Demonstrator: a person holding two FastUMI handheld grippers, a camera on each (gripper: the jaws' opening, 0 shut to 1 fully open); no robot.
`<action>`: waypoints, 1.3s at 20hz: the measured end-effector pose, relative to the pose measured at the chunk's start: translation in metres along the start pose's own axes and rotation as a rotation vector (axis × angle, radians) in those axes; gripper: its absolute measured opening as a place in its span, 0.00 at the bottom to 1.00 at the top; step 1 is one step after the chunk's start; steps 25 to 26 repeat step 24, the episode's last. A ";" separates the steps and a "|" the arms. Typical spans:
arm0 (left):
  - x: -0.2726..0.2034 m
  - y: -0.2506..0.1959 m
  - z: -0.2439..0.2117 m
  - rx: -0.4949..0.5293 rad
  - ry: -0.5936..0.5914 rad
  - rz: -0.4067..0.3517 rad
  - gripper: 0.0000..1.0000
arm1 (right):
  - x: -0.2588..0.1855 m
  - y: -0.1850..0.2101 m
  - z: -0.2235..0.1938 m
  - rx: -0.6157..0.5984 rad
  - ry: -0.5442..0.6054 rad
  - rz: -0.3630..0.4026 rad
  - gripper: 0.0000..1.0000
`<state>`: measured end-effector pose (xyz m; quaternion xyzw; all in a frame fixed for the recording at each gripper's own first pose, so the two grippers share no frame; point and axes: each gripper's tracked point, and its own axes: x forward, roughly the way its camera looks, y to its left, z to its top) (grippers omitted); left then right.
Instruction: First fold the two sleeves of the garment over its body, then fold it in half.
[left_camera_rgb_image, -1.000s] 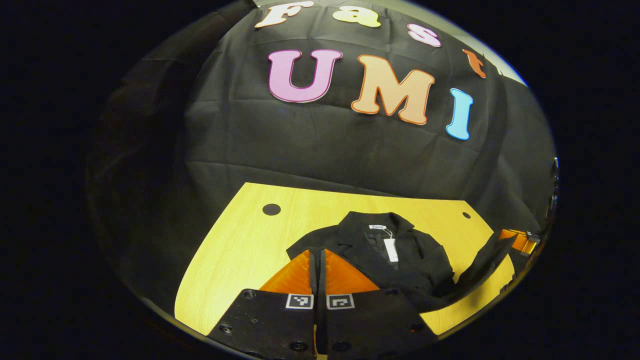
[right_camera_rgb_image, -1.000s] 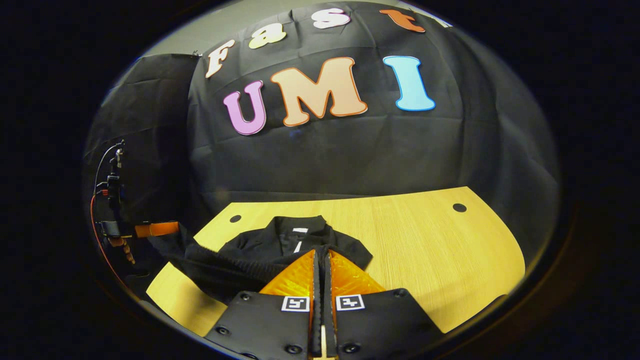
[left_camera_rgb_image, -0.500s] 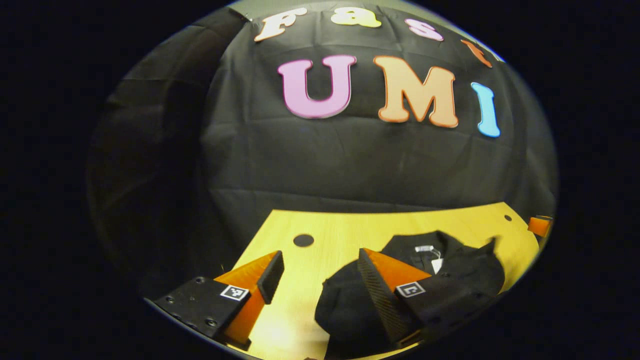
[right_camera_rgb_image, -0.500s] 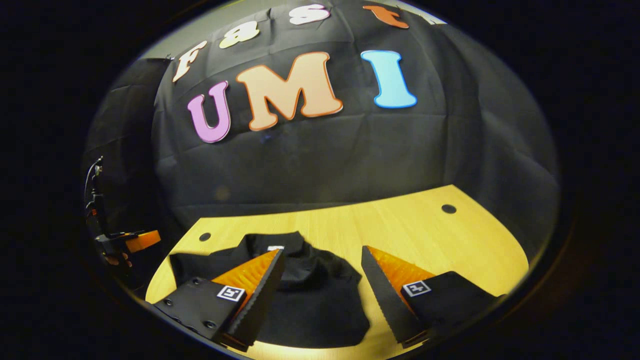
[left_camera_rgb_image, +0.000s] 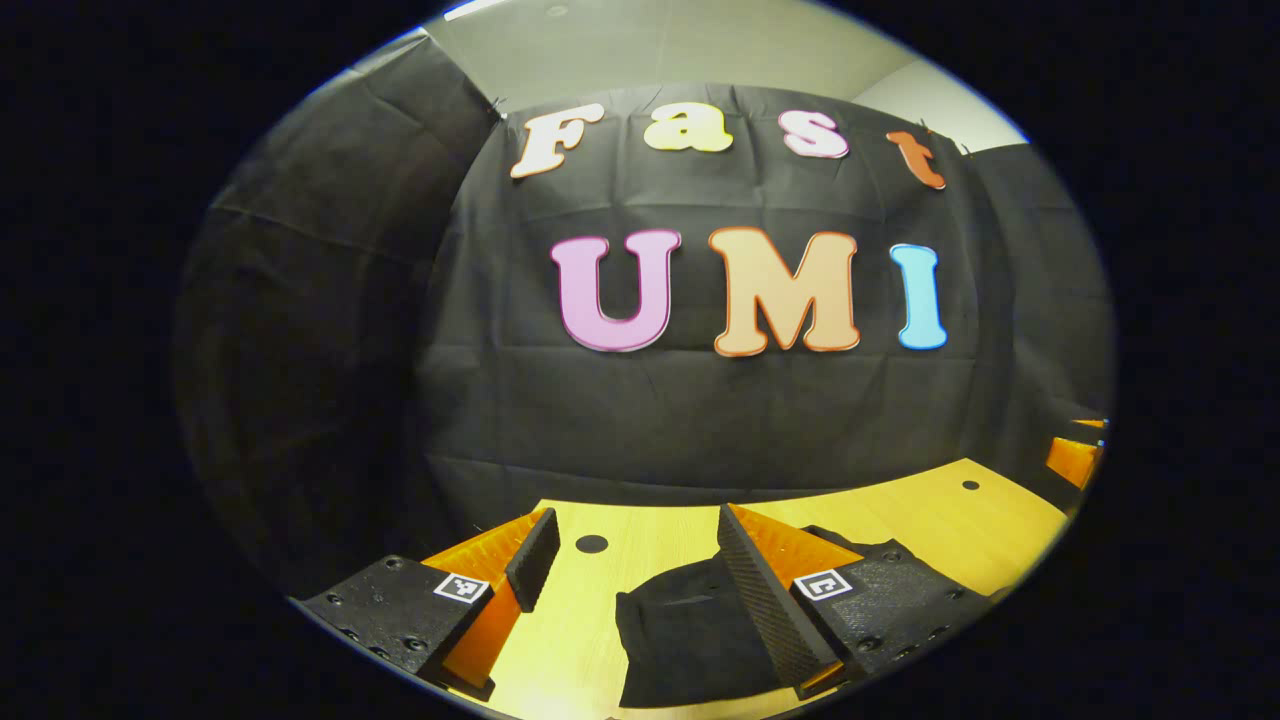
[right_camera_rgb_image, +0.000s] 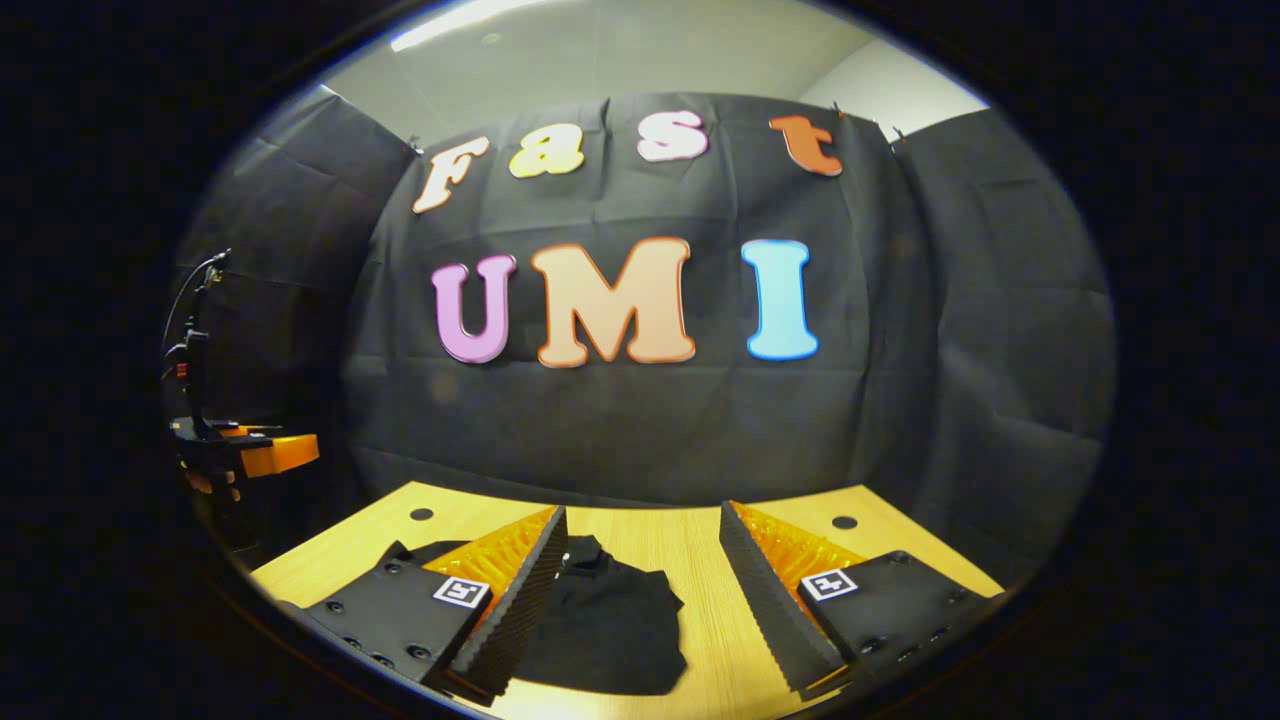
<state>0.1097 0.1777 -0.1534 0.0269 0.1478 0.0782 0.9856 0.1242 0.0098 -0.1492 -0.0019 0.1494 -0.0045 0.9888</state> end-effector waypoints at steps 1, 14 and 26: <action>-0.016 -0.003 0.013 -0.001 -0.028 0.004 0.95 | -0.018 0.003 0.002 0.004 -0.012 0.018 0.97; -0.144 -0.048 0.038 -0.001 -0.090 -0.036 0.94 | -0.165 -0.006 0.011 0.031 -0.112 0.033 0.97; -0.171 -0.055 0.067 0.037 -0.163 -0.048 0.95 | -0.190 -0.005 0.016 0.016 -0.145 0.049 0.97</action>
